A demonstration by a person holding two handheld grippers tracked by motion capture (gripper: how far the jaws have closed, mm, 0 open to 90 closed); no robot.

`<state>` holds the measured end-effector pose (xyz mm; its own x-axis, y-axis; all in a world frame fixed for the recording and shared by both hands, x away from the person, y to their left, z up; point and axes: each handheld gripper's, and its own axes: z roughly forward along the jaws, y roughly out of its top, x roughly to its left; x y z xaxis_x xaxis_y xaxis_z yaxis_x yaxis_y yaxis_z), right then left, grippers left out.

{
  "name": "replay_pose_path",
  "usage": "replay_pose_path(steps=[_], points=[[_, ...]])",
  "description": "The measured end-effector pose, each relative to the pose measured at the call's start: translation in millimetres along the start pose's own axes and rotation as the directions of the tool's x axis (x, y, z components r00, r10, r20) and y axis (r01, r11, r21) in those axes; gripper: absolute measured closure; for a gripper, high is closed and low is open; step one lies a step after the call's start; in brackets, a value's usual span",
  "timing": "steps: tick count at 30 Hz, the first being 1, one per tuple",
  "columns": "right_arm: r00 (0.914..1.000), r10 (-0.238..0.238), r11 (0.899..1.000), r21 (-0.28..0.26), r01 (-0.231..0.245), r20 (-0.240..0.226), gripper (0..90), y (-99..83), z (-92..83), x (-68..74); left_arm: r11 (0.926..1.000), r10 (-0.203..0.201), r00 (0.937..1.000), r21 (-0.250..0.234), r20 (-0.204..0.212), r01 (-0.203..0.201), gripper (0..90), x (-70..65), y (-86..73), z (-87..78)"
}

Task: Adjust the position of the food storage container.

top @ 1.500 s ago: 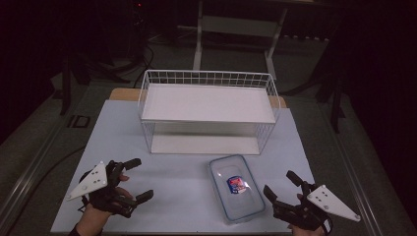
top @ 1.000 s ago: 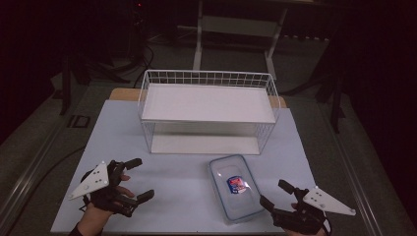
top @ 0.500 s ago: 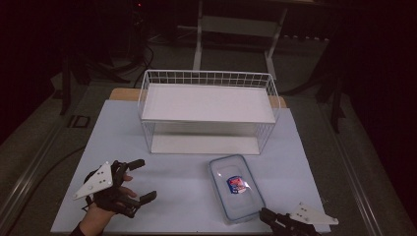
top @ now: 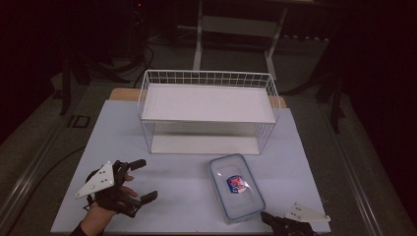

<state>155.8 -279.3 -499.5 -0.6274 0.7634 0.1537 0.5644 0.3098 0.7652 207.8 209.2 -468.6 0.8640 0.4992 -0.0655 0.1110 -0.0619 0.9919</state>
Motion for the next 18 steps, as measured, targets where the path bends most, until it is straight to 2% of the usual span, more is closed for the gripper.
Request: replay_pose_path(steps=[5, 6, 7, 9, 10, 11, 13, 16, 18], points=[[0.9998, -0.008, 1.000, -0.013, 0.008, 0.019, 90.0, 5.1, 0.5, 0.0, 1.0000, 0.006, 1.0000, 0.001, 0.004, -0.006, 0.3, -0.6, 0.3, 1.0], [0.9998, -0.011, 0.999, -0.036, 0.011, -0.017, 90.0, 10.8, 1.5, 6.9, 1.0000, 0.008, 1.0000, 0.000, 0.002, -0.008, 0.3, -0.4, 0.4, 1.1], [0.9998, -0.011, 0.999, -0.036, 0.011, -0.017, 90.0, 10.8, 1.5, 6.9, 1.0000, 0.008, 1.0000, 0.000, 0.002, -0.008, 0.3, -0.4, 0.4, 1.1], [0.9972, -0.022, 0.999, -0.050, 0.018, -0.071, 90.0, 17.1, 6.7, 17.7, 1.0000, 0.005, 1.0000, 0.001, 0.002, -0.005, 0.3, -0.2, 0.1, 1.3], [0.9914, -0.033, 0.999, -0.048, 0.027, -0.127, 90.0, 22.9, 16.3, 29.1, 1.0000, 0.003, 1.0000, 0.003, 0.002, -0.003, 0.3, -0.1, -0.2, 1.4], [0.9878, -0.042, 0.998, -0.046, 0.036, -0.150, 90.0, 25.6, 21.7, 34.5, 1.0000, 0.003, 1.0000, 0.003, 0.002, -0.003, 0.3, -0.1, -0.2, 1.4], [0.9845, -0.052, 0.998, -0.041, 0.045, -0.168, 90.0, 28.3, 27.0, 39.9, 1.0000, 0.005, 1.0000, 0.003, 0.003, -0.005, 0.3, -0.4, -0.3, 1.2], [0.9716, -0.075, 0.997, -0.019, 0.073, -0.224, 90.0, 38.5, 46.5, 55.4, 1.0000, 0.004, 1.0000, 0.000, 0.005, -0.004, 0.3, -0.3, -0.2, 0.9], [0.9688, -0.075, 0.997, -0.014, 0.074, -0.236, 90.0, 40.6, 50.6, 58.5, 1.0000, 0.003, 1.0000, -0.002, 0.007, -0.003, 0.3, 0.0, -0.3, 1.0]])
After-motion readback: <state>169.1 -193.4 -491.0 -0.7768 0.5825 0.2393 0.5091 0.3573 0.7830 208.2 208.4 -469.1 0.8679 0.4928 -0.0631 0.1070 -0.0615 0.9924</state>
